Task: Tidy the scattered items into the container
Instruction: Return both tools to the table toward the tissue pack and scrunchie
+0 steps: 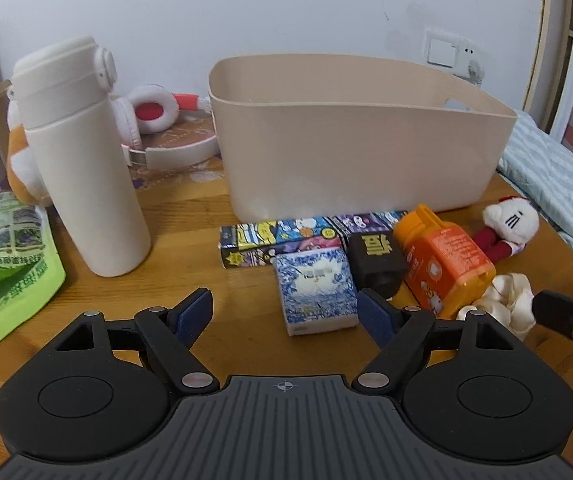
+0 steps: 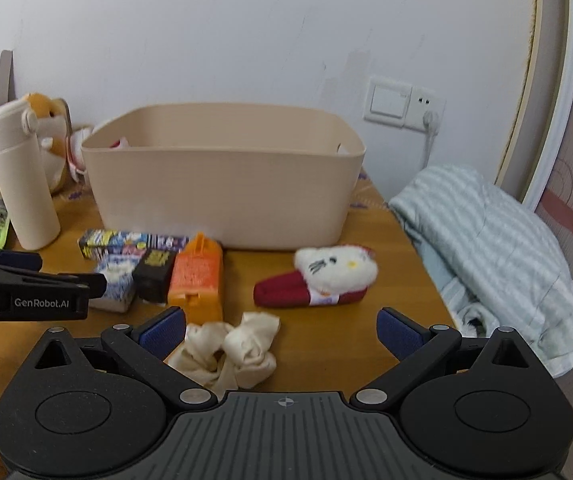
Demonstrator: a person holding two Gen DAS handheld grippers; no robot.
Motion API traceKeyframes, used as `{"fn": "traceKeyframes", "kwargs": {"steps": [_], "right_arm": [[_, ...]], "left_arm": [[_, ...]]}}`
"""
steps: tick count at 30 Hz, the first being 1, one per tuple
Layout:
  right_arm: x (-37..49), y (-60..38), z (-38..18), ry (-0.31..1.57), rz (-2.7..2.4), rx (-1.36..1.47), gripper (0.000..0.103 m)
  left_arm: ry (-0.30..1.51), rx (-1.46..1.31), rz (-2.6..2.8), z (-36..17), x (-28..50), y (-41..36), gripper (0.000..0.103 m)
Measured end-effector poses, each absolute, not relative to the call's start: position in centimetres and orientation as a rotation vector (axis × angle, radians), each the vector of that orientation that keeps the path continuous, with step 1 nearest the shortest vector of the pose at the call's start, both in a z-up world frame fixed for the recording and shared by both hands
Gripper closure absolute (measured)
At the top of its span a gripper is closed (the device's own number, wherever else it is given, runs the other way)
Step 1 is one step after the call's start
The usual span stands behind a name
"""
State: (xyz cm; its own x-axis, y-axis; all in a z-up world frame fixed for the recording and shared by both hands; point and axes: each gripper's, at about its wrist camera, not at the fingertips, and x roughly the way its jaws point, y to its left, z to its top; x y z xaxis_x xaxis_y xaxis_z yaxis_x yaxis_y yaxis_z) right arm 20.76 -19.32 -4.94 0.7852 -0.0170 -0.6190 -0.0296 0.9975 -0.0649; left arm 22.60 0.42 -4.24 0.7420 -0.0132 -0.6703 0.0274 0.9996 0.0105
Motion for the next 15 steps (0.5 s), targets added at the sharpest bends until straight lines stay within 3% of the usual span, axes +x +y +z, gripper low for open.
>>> {"fn": "traceKeyframes", "kwargs": {"steps": [15], "right_arm": [[22.5, -19.2, -8.2, 0.757, 0.010, -0.075, 0.000]], "left_arm": [[0.767, 0.014, -0.030, -7.0, 25.4, -0.1, 0.022]]}}
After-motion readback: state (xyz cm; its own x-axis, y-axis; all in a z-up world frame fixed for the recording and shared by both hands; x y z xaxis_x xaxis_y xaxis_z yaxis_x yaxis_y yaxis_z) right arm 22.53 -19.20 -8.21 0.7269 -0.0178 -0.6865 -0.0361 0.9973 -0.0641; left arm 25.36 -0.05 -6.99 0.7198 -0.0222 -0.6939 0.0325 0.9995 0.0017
